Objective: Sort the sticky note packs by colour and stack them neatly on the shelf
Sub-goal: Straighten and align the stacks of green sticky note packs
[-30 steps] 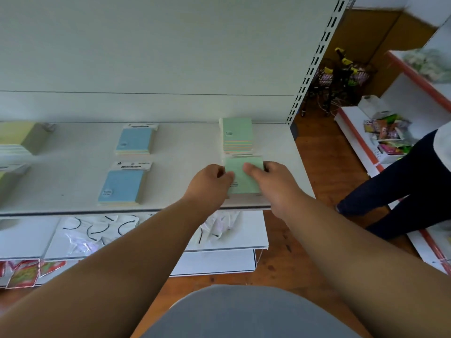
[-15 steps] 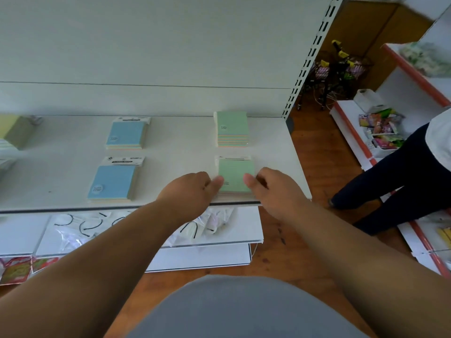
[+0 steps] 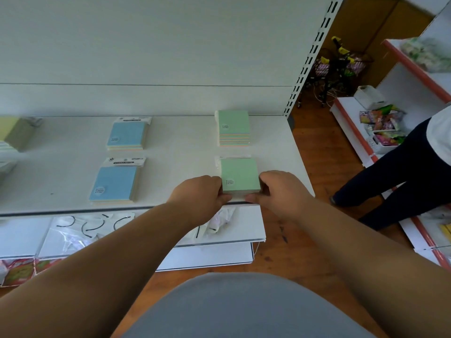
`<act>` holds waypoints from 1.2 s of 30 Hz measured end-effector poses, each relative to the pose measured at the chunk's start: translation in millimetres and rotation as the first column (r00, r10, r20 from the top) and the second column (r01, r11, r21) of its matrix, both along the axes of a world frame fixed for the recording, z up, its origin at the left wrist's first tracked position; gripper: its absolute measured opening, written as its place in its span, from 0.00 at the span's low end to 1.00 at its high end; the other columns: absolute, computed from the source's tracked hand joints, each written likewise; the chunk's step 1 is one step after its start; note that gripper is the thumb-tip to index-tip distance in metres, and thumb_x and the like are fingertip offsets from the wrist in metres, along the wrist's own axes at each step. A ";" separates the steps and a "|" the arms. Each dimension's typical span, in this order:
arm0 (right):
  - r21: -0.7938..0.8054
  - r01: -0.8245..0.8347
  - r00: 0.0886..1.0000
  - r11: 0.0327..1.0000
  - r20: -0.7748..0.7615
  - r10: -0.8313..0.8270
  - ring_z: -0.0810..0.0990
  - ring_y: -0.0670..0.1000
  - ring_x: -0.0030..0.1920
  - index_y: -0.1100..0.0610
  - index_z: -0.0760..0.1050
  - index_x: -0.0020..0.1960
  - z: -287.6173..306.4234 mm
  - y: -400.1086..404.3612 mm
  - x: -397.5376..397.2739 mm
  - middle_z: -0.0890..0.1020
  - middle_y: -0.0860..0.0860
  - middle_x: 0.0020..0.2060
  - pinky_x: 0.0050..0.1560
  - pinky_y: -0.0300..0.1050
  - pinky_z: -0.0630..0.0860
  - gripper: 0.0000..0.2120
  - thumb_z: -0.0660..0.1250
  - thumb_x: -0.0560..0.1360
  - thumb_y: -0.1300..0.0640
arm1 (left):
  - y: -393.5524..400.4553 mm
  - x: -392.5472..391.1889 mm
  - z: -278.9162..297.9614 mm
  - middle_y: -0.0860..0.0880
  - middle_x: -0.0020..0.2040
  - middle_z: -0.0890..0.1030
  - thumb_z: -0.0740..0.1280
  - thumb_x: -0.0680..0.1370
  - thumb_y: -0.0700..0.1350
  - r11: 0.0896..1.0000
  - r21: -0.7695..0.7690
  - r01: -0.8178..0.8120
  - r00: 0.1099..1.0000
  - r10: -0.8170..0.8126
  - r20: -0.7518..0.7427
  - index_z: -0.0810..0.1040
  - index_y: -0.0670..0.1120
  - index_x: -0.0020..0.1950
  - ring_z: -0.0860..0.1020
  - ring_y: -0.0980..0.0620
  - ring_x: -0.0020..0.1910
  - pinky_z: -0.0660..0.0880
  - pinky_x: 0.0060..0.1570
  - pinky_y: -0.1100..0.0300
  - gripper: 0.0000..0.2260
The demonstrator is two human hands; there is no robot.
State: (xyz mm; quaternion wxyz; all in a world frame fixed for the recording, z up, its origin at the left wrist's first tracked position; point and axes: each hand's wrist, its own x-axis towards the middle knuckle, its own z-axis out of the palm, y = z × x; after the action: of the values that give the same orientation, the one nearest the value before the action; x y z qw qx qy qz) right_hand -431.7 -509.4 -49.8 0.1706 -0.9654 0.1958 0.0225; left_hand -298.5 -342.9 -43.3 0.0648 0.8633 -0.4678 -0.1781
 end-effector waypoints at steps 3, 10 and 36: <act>0.044 0.025 1.000 0.999 -0.005 -0.025 0.77 0.51 0.40 0.54 0.76 0.48 1.6 -3.5 1.9 0.80 0.49 0.41 0.42 0.50 0.76 0.20 0.69 0.71 0.38 | -2.6 1.0 -1.2 0.52 0.38 0.72 0.60 0.79 0.57 1.000 -0.004 -0.003 1.000 0.003 -0.002 0.67 0.51 0.41 0.74 0.48 0.40 0.70 0.39 0.56 0.12; 0.059 0.077 0.996 0.995 -0.055 -0.074 0.76 0.49 0.38 0.54 0.75 0.41 3.5 -6.1 1.6 0.79 0.48 0.37 0.36 0.45 0.71 0.19 0.71 0.69 0.37 | -2.5 2.8 -4.5 0.54 0.37 0.70 0.61 0.79 0.56 1.000 -0.006 -0.008 1.000 0.008 0.009 0.67 0.51 0.42 0.73 0.48 0.40 0.69 0.39 0.57 0.11; -0.189 -0.127 0.990 0.974 0.031 0.136 0.71 0.51 0.36 0.53 0.67 0.40 4.4 -1.4 -8.1 0.79 0.50 0.40 0.41 0.42 0.60 0.15 0.58 0.80 0.44 | 2.8 0.1 2.9 0.47 0.47 0.75 0.51 0.83 0.55 0.996 0.019 0.087 0.988 -0.089 0.125 0.69 0.46 0.52 0.74 0.45 0.42 0.73 0.41 0.52 0.15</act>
State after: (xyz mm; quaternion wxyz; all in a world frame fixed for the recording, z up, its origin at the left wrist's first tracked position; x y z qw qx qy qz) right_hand -439.8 -510.9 -45.4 0.0816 -0.9883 0.1289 -0.0061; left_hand -298.4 -340.1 -40.4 0.0212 0.8518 -0.5074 -0.1291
